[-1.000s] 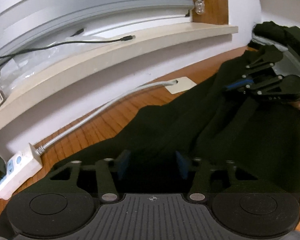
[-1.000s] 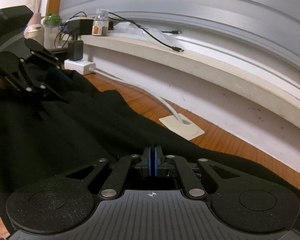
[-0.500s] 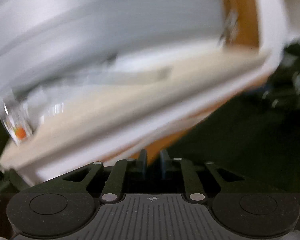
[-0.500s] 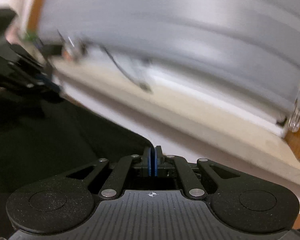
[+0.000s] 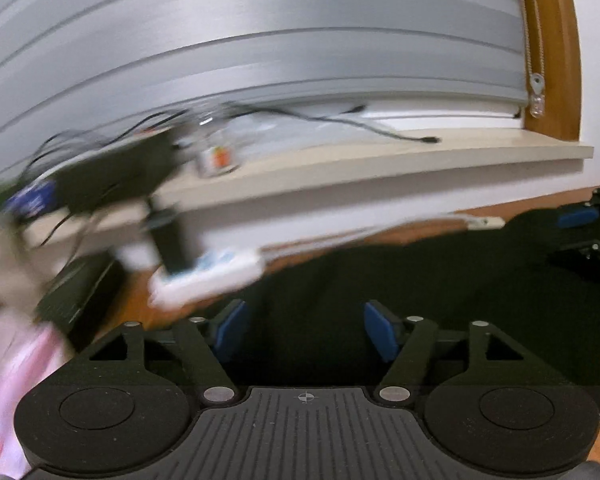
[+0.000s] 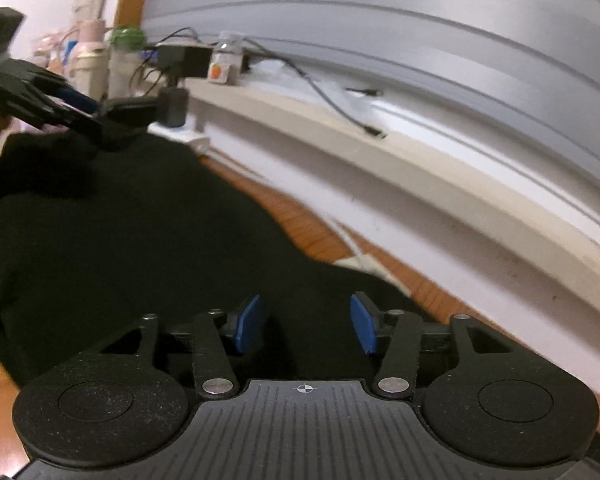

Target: Fold clothes

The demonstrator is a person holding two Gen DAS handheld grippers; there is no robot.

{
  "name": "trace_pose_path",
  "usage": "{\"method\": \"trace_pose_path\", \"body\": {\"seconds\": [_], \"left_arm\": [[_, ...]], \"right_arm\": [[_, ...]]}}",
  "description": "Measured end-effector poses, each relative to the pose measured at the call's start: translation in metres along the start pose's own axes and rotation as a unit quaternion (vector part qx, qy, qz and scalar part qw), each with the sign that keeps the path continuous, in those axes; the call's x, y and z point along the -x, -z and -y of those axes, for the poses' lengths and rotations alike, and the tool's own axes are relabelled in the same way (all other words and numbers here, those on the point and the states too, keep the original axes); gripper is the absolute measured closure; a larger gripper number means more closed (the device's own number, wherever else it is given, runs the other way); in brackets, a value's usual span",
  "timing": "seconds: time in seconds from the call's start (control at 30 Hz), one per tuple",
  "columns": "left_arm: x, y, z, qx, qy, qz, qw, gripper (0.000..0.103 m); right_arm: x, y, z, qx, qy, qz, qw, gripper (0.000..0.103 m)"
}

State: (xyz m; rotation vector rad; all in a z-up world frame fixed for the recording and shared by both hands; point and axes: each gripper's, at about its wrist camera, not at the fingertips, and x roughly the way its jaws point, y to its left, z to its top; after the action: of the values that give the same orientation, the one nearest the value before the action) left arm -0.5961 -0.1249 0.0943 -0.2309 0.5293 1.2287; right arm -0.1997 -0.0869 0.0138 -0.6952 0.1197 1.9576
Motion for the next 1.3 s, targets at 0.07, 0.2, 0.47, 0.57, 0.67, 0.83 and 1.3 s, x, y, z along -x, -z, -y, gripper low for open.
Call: {"method": "trace_pose_path", "body": {"seconds": [0.07,0.2,0.47,0.57,0.67,0.83,1.3], "left_arm": [[0.019,0.017,-0.005,0.015,-0.019,-0.001,0.9997,0.03],[0.042,0.044,-0.012,0.034,-0.062,-0.012,0.9974,0.026],[0.032,0.071,-0.047,0.122,-0.025,-0.025,0.9919,0.054],[0.031,0.062,-0.053,0.111,-0.021,-0.013,0.9935,0.078],[0.032,0.046,-0.072,0.11,-0.042,0.005,0.993,0.079],[0.034,0.035,-0.064,0.082,-0.058,-0.018,0.9947,0.055],[0.059,0.024,0.092,0.011,0.079,0.049,0.9956,0.029]], "right_arm": [[0.001,0.008,-0.003,0.001,-0.012,-0.006,1.0,0.046],[0.001,0.014,-0.004,-0.004,-0.022,-0.006,1.0,0.044],[-0.001,0.014,-0.005,-0.006,-0.023,-0.01,1.0,0.041],[0.0,0.015,-0.004,-0.009,-0.025,-0.011,1.0,0.04],[0.002,0.016,-0.003,-0.015,-0.038,-0.01,0.999,0.04],[0.028,0.016,0.0,-0.039,-0.038,0.018,0.998,0.041],[0.141,0.072,0.001,-0.09,-0.048,0.0,0.995,0.074]]}}
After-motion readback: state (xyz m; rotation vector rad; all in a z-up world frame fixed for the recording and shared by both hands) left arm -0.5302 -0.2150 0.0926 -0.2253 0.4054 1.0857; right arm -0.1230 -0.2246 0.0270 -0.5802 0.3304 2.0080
